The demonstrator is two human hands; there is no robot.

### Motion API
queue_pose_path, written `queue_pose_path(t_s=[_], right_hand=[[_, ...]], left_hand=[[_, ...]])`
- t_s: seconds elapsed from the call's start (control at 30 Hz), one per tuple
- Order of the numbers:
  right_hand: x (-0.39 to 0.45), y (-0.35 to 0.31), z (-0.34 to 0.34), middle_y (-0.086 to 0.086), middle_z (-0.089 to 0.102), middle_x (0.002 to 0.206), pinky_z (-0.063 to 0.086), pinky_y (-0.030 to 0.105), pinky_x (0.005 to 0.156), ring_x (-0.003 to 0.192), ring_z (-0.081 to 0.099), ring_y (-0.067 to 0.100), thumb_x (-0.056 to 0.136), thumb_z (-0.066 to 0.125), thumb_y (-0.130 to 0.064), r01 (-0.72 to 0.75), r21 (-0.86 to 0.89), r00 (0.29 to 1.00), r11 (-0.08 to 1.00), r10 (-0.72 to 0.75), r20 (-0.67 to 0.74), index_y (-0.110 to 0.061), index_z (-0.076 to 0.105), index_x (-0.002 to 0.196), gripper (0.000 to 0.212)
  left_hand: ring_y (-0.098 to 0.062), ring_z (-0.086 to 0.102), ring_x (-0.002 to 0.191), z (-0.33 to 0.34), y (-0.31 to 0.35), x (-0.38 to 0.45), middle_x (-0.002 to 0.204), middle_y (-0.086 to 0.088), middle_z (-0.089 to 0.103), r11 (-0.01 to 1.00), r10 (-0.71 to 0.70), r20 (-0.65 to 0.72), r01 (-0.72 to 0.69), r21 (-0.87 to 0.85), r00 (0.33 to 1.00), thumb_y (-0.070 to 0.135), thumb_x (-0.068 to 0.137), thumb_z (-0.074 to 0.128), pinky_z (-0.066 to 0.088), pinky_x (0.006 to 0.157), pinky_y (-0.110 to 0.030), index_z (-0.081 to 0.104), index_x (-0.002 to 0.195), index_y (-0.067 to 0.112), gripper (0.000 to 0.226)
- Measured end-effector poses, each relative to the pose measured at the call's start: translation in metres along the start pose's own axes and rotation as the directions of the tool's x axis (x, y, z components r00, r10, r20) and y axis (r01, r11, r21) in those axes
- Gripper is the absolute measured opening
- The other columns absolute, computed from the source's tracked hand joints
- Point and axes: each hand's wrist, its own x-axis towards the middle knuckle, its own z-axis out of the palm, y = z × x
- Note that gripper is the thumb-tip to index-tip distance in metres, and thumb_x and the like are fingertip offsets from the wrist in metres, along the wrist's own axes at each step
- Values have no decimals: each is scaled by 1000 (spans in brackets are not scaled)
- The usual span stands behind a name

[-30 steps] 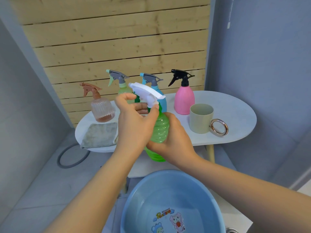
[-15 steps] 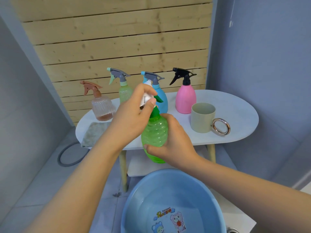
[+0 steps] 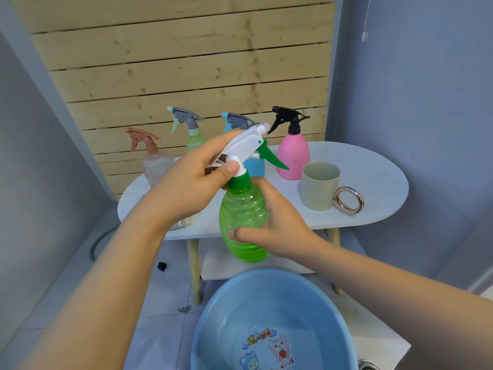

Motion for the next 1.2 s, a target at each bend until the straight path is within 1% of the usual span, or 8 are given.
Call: queue_pose_path(t_s=[0.17,0.3,0.4,0.6,0.83,0.93,1.07,1.2], right_hand=[[-3,-2,-1,-6,60,111,49,32,88,101,59,8,56,76,-33,-5,99,1000,995,4,11,-27,46,121,72],[-3,-2,-7,-8,58,108,48,30,87,98,57,8,56,76,-33,10,64,1000,998,-12,29,-26,46,122,72],[-3,-1,-10,-9,60,102,49,33,86,95,60,11,58,77,-28,19,91,998,996,-25,60,-27,47,117,65],[-4,0,-10,-10,61,98,51,37,86,93,61,12,58,77,-29,19,102,996,995,-28,85,-34,50,107,56],[0,7,-21,-14,60,97,48,29,83,91,59,7,59,75,-29,4,67,997,998,-9,80,-31,48,110,58],[0,8,-23,-13,59,99,48,27,81,92,59,6,59,74,-30,8,34,997,999,-10,77,-34,46,110,58],[-2,8,-24,-16,59,97,48,25,80,90,58,4,58,75,-30,1,29,997,1000,-3,77,-34,46,111,60],[-2,8,-23,-13,58,100,49,35,83,94,58,9,56,74,-34,9,-14,999,1000,-9,54,-32,46,112,63]], left_hand=[[-9,58,94,0,3,1,103,11,60,1000,-8,12,8,-9,1000,30,86,49,50,84,-26,48,132,23,46],[8,50,83,5,6,1,97,10,51,991,-90,35,93,-96,995,31,93,45,37,75,-4,56,106,29,17],[17,40,83,7,5,2,92,10,36,999,-14,-36,16,52,999,43,96,37,31,78,0,58,93,30,25],[-3,40,91,4,13,4,89,9,35,983,122,-141,-100,152,983,22,91,45,30,88,-10,56,114,42,33],[10,47,71,1,34,0,91,-3,48,997,-69,-40,67,-41,997,1,94,39,35,60,0,69,96,26,39],[-1,55,82,1,30,-2,104,-8,58,999,-41,-51,40,-22,998,35,88,52,41,67,-8,71,93,28,21],[-17,61,92,-3,22,-2,102,-2,67,998,3,-93,2,55,996,20,86,67,47,83,-31,68,105,33,24],[-3,56,100,-9,17,-1,107,5,67,975,59,-107,-35,218,993,11,87,66,36,88,-5,63,109,36,33]])
